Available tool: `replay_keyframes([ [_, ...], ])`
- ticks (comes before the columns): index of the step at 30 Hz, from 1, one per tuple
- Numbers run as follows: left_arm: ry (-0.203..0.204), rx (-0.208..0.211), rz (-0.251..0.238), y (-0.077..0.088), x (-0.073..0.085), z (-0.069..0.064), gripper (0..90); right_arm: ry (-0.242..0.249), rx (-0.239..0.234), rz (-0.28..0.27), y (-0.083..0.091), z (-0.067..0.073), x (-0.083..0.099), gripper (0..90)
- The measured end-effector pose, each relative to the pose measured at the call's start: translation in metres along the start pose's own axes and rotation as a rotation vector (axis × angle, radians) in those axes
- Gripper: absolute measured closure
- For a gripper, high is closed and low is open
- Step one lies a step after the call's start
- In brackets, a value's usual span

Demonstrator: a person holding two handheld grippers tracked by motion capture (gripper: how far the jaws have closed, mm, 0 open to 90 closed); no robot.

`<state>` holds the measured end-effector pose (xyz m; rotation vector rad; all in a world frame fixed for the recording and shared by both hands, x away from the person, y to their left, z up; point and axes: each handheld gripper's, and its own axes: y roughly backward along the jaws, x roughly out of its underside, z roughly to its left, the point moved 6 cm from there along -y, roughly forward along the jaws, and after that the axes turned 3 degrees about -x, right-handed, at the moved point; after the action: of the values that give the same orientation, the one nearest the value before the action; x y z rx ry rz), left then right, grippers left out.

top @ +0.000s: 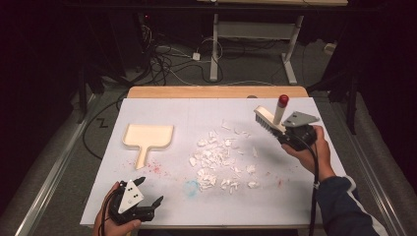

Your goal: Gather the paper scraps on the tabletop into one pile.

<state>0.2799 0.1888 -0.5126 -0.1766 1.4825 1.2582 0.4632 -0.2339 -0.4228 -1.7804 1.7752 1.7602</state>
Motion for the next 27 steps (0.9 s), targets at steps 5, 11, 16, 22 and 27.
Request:
replay_keyframes([
  [5, -0.004, 0.008, 0.007, 0.0, 0.0, -0.002, 16.7, 0.034, 0.04, 0.088, -0.048, -0.005, -0.008, 68.1],
  [11, -0.016, 0.013, 0.024, 0.001, 0.004, -0.005, 16.7, 0.017, 0.063, 0.107, -0.092, 0.01, -0.011, 68.1],
  [16, -0.018, 0.023, 0.026, 0.002, 0.004, -0.006, 16.7, 0.068, 0.044, 0.077, -0.111, 0.029, -0.023, 68.1],
  [22, -0.035, 0.043, 0.035, -0.001, 0.004, -0.01, 16.7, 0.151, -0.042, 0.041, -0.118, 0.056, -0.034, 67.9],
  [27, -0.03, 0.049, 0.028, 0.0, 0.003, -0.011, 16.7, 0.224, -0.15, -0.003, -0.11, 0.079, -0.037, 67.7],
])
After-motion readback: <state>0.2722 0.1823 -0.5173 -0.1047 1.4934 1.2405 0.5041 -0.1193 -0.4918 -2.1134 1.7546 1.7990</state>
